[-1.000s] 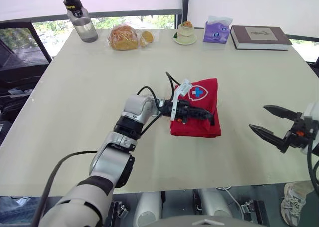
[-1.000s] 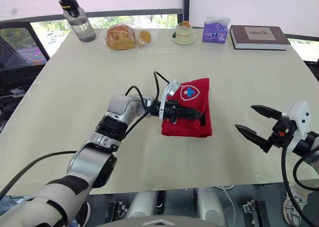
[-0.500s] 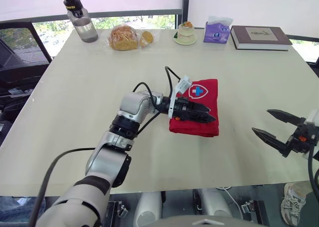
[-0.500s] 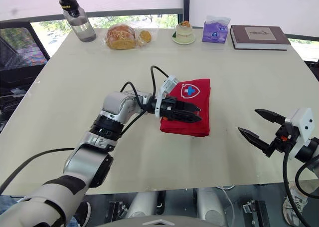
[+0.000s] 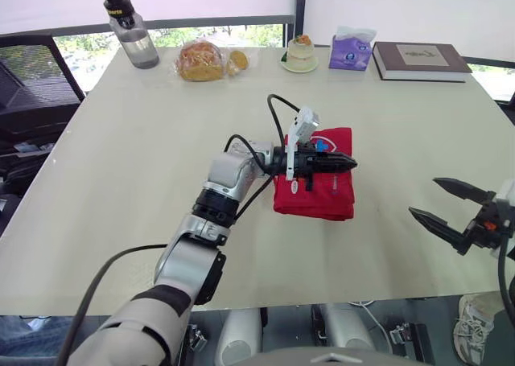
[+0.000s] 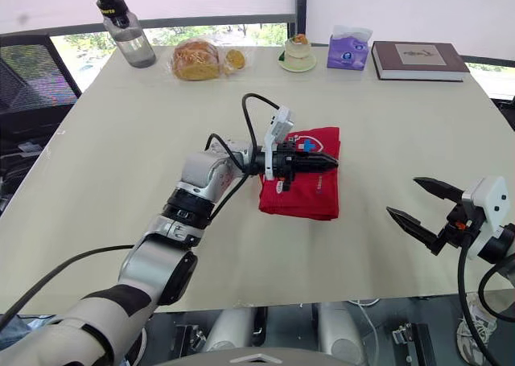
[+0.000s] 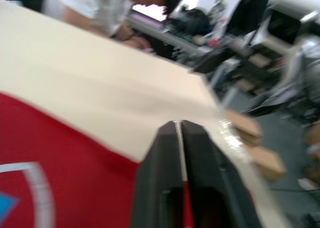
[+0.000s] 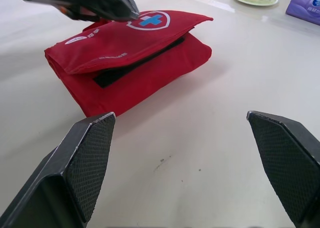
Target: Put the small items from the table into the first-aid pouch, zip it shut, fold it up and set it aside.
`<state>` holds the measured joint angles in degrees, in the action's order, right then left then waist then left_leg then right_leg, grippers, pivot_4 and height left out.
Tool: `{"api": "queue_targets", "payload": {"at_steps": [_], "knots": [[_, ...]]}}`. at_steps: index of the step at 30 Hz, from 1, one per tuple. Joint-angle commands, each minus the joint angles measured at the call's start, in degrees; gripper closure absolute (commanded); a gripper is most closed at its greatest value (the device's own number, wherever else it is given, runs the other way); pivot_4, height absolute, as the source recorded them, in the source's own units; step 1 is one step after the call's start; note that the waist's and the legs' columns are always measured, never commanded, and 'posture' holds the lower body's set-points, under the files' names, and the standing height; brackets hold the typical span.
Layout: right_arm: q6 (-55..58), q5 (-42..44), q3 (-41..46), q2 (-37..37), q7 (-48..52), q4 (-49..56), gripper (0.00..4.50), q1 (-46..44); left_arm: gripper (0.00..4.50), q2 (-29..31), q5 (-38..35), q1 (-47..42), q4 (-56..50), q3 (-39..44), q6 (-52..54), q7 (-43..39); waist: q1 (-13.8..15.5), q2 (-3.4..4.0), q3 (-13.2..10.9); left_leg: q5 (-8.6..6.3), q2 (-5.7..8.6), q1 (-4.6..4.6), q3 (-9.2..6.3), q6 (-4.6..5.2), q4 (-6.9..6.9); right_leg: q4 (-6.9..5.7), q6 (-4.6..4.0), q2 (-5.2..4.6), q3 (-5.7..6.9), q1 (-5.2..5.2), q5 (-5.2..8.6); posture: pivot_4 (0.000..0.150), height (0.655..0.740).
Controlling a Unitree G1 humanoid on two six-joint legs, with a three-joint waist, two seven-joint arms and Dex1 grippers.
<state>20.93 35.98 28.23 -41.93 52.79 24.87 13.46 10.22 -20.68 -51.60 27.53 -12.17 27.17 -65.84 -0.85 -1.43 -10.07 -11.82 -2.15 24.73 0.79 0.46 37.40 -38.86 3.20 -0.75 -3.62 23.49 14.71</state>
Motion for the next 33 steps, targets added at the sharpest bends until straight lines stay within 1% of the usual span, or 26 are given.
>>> {"api": "queue_targets", "payload": {"at_steps": [1, 3, 6, 9, 14, 15, 18, 21, 24, 26, 29, 33], "knots": [[-1.1, 0.7, 3.0, -0.5, -0.3, 0.8, 0.00, 0.0, 4.46, -1.2, 6.9, -1.3, 4.5, -3.7, -10.1, 0.8, 0.1, 0.00, 0.0, 0.00, 0.00, 0.00, 0.00, 0.00, 0.00, 0.00, 0.00, 0.00, 0.00, 0.00, 0.00, 0.150, 0.7387], [-1.1, 0.8, 3.1, -0.7, -0.3, 0.8, 0.00, -0.1, 4.46, -2.0, 10.5, -0.8, 7.1, -6.3, -14.2, 0.6, 0.1, 0.00, 0.0, 0.00, 0.00, 0.02, 0.01, 0.00, 0.00, 0.02, -0.02, 0.00, 0.00, 0.00, -0.01, 0.150, 0.7387], [-0.9, 1.4, 3.3, -0.8, 0.0, 1.2, 0.00, -0.1, 4.46, -2.9, 13.6, 0.3, 9.2, -9.2, -17.0, -0.8, 0.4, -0.01, 0.0, 0.00, 0.04, 0.03, 0.00, 0.00, 0.00, 0.03, -0.02, 0.00, -0.07, -0.03, -0.01, 0.150, 0.7387], [-0.6, 2.0, 3.7, -1.0, 0.3, 1.9, 0.00, 0.8, 4.46, -3.0, 15.9, 1.5, 9.0, -12.3, -17.8, -4.0, 0.4, 0.03, 0.1, 0.00, 0.05, 0.01, 0.00, 0.00, 0.01, 0.04, -0.01, 0.02, -0.12, -0.05, 0.00, 0.150, 0.7387], [-0.7, 1.7, 3.9, -0.9, 0.3, 2.4, 0.00, 1.9, 4.46, -2.4, 17.7, 2.1, 7.6, -16.5, -17.8, -11.2, 0.2, 0.08, 0.1, 0.00, 0.03, -0.04, -0.02, 0.01, 0.01, 0.03, 0.01, 0.07, -0.14, -0.07, 0.01, 0.150, 0.7387], [-0.7, 1.7, 3.8, -0.8, 0.1, 2.5, 0.00, 1.9, 4.46, -2.1, 17.8, 2.1, 7.2, -17.0, -17.9, -12.5, 0.2, 0.08, 0.1, 0.00, 0.03, -0.03, -0.02, 0.01, 0.01, 0.03, 0.01, 0.07, -0.15, -0.07, 0.01, 0.150, 0.7387], [-0.6, 1.8, 3.6, -0.6, -0.3, 2.8, 0.00, 2.0, 4.46, -3.6, 12.4, 0.9, 5.1, -12.6, -12.8, -14.2, 0.1, 0.08, 0.1, 0.00, 0.03, -0.02, -0.02, 0.00, 0.01, 0.03, 0.00, 0.08, -0.16, -0.07, 0.01, 0.150, 0.7387], [-0.6, 2.0, 3.7, -0.5, -0.3, 3.0, 0.00, 2.2, 4.46, -4.2, 9.4, -2.6, 6.4, -7.8, -11.0, -13.3, 0.1, 0.07, 0.1, 0.00, 0.01, 0.00, -0.04, 0.01, 0.02, 0.01, 0.02, 0.10, -0.15, -0.05, 0.02, 0.150, 0.7387], [-0.9, 1.9, 3.7, -0.5, -0.2, 2.5, 0.00, 2.2, 4.46, -4.5, 8.6, -7.1, 11.2, -3.6, -12.7, -11.0, 0.1, 0.07, 0.1, 0.00, 0.01, 0.02, -0.05, 0.01, 0.02, 0.03, 0.03, 0.12, -0.14, -0.04, 0.02, 0.150, 0.7387], [-1.1, 1.7, 3.4, -0.5, -0.2, 2.2, 0.00, 1.9, 4.46, -4.7, 9.5, -9.8, 15.7, -1.7, -15.4, -8.7, 0.1, 0.07, 0.1, 0.00, 0.01, 0.02, -0.05, 0.01, 0.02, 0.04, 0.03, 0.12, -0.15, -0.04, 0.02, 0.150, 0.7387], [-1.4, 1.3, 2.8, -0.6, -0.2, 1.8, 0.00, 1.3, 4.46, -5.0, 12.9, -14.8, 26.4, 0.6, -21.3, -0.3, 0.1, 0.05, 0.1, 0.00, 0.02, 0.02, -0.04, 0.00, 0.01, 0.05, 0.04, 0.12, -0.14, -0.05, 0.02, 0.150, 0.7387], [-1.5, 0.8, 2.3, -0.6, -0.1, 1.3, 0.00, 0.6, 4.46, -6.4, 15.7, -17.4, 35.6, 1.1, -22.5, 3.9, 0.1, 0.04, 0.1, 0.00, 0.02, 0.02, -0.05, 0.00, -0.01, 0.05, 0.04, 0.13, -0.14, -0.04, 0.02, 0.150, 0.7387]]}}
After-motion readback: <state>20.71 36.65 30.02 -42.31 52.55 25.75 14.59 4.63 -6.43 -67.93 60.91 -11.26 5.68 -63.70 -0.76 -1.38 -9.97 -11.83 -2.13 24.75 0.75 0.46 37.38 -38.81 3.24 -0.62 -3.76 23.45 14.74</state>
